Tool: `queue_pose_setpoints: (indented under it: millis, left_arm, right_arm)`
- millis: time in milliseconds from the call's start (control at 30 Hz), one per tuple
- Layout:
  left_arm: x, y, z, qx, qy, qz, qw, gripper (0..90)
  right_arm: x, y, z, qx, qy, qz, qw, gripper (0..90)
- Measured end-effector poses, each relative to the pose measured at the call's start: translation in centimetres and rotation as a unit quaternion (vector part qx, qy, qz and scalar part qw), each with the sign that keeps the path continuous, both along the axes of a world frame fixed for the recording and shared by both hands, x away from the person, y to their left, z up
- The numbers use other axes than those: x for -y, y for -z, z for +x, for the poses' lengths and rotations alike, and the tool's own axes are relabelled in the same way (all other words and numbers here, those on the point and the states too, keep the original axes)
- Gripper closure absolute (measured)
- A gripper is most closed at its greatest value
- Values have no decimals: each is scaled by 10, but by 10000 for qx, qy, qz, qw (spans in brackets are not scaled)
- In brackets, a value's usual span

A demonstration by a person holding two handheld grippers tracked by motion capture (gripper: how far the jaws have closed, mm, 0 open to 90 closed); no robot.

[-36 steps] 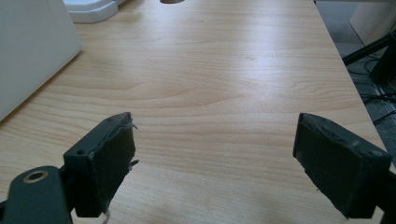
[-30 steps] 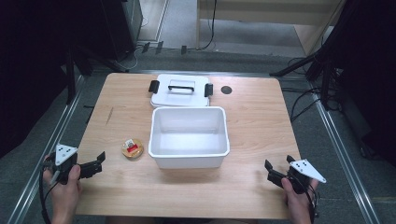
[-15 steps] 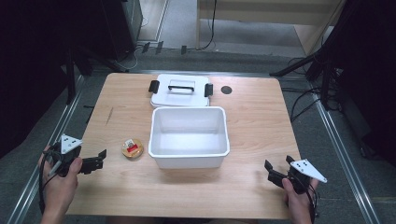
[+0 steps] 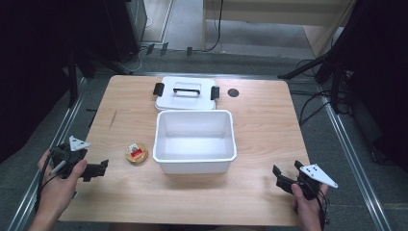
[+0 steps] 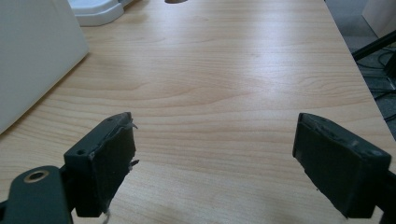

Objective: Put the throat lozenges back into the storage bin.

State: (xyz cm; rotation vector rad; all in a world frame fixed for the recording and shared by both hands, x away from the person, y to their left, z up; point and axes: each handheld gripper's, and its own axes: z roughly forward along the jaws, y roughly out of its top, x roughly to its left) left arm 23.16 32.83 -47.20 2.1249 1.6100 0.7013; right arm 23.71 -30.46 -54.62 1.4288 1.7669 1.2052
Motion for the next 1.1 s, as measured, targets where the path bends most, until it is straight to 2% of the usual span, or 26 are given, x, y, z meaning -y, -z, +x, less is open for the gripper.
queue_pose_setpoints:
  millis: [33, 167, 233, 300, 367, 400, 433, 467, 500, 567, 633, 700, 867, 1000, 1033, 1100]
  left_arm:
    - [0, 0, 0, 0, 0, 0, 10000, 0]
    - [7, -2, 5, -242, 166, 106, 9995, 0]
    - [10, -2, 8, -410, 237, 174, 9987, 0]
    - [15, -1, 13, -648, 391, 306, 9967, 0]
    - [20, 0, 17, -783, 452, 318, 9954, 0]
    - [20, 0, 17, -783, 452, 318, 9954, 0]
    - [21, 1, 19, -902, 522, 297, 9941, 0]
    - [24, 3, 24, -1107, 564, 314, 9918, 0]
    - [24, 3, 24, -1107, 564, 314, 9918, 0]
    - [28, 5, 30, -1353, 649, 335, 9881, 0]
    - [29, 5, 32, -1410, 669, 342, 9872, 0]
    - [33, 6, 38, -1532, 715, 300, 9851, 1]
    - [39, 6, 45, -1589, 701, 289, 9844, 44]
    - [45, 8, 55, -1808, 822, 177, 9799, 58]
    - [45, 8, 55, -1808, 822, 177, 9799, 58]
    - [48, 10, 61, -1955, 900, 51, 9765, 58]
  right_arm:
    - [0, 0, 0, -1, 1, 2, 10000, 133]
    - [0, 0, 0, 0, 0, 2, 10000, 133]
    - [0, 0, 0, 0, 4, 7, 10000, 134]
    - [0, 0, 0, -2, 9, 17, 10000, 134]
    - [0, 0, 0, 8, 3, 11, 10000, 134]
    - [0, 0, 0, 5, 5, 13, 10000, 134]
    - [0, 0, 0, 5, 6, 14, 10000, 134]
    - [0, 0, 0, 4, 5, 15, 10000, 134]
    - [0, 0, 0, 4, 5, 15, 10000, 134]
    - [0, 0, 0, 6, 0, 17, 10000, 134]
    - [1, 0, 0, 4, 0, 19, 10000, 134]
    - [1, 0, 0, 5, -2, 26, 10000, 134]
    - [1, 0, 0, 8, -10, 33, 10000, 134]
    - [1, 0, 0, 7, -18, 33, 10000, 134]
    - [1, 0, 0, 7, -18, 33, 10000, 134]
    - [1, 0, 0, 6, -20, 31, 10000, 134]
